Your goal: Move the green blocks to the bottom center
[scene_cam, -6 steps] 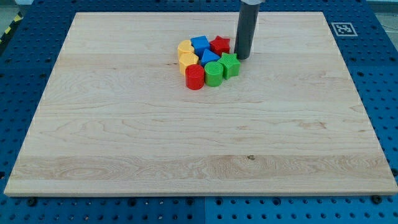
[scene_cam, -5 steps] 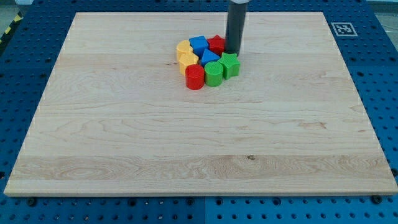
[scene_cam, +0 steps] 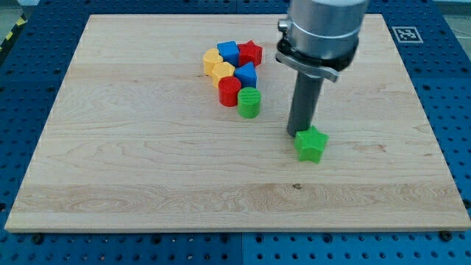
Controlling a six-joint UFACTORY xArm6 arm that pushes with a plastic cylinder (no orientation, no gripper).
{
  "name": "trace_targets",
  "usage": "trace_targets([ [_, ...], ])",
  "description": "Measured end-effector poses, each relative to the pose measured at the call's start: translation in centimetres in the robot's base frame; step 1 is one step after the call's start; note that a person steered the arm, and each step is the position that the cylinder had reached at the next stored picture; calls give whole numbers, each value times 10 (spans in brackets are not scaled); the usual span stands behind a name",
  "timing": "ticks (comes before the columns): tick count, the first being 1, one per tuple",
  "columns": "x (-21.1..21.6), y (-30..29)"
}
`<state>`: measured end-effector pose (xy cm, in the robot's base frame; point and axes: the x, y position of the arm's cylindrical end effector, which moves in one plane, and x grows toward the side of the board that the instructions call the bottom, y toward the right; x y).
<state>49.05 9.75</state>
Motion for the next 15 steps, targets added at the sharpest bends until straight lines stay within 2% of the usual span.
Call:
trace_targets([
  [1, 39, 34],
  [2, 54, 50],
  [3, 19, 46],
  [5, -19, -79],
  [6, -47, -119],
  [7, -75, -119],
  [8, -66, -91],
  [11, -53, -83],
  [13, 7, -83],
  [15, -53, -82],
])
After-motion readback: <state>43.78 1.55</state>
